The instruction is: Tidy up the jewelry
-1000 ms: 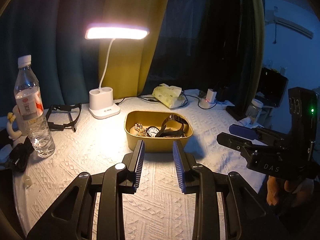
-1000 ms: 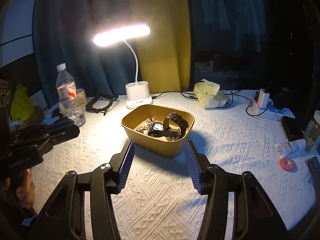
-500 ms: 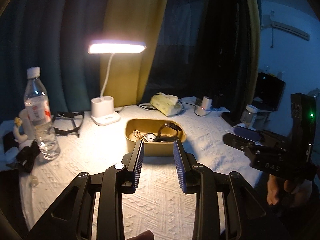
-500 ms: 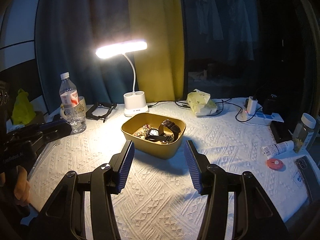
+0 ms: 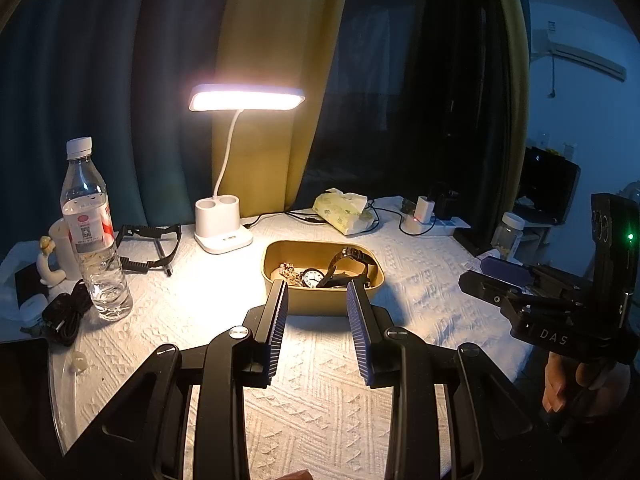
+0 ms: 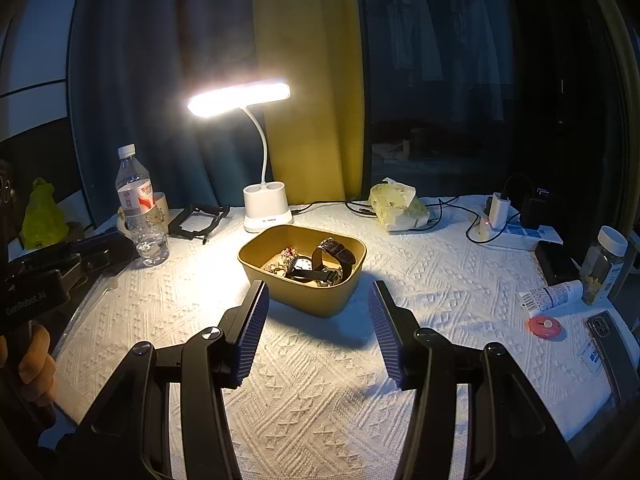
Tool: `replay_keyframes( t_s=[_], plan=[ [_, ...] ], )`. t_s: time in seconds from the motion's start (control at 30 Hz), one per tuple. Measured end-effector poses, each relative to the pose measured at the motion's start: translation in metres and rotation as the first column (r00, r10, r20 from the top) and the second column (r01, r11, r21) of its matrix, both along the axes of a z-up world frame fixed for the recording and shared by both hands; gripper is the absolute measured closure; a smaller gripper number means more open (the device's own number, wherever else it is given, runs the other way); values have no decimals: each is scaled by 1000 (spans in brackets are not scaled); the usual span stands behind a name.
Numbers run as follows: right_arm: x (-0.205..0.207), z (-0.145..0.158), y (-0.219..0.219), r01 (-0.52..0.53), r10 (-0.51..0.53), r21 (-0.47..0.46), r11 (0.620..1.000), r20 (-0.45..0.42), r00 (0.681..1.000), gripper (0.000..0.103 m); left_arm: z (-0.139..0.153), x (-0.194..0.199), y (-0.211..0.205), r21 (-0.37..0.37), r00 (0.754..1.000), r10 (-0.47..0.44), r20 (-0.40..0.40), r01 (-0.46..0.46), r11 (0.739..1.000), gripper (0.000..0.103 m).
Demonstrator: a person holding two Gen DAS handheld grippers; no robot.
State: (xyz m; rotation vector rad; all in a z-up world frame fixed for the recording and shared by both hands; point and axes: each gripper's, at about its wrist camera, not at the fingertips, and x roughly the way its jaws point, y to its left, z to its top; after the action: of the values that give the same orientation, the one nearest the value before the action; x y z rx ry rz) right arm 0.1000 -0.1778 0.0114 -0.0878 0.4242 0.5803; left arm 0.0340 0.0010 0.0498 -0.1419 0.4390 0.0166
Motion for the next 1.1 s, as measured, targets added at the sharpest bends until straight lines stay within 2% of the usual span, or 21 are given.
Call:
replay_keyframes(
  t_s=[1.1],
  plan=[
    [4,-5,1,-2,2,-3,1000,-9,1000,51,-2,-1,-4,21,1000,-19,14,19,1000,70]
  ],
)
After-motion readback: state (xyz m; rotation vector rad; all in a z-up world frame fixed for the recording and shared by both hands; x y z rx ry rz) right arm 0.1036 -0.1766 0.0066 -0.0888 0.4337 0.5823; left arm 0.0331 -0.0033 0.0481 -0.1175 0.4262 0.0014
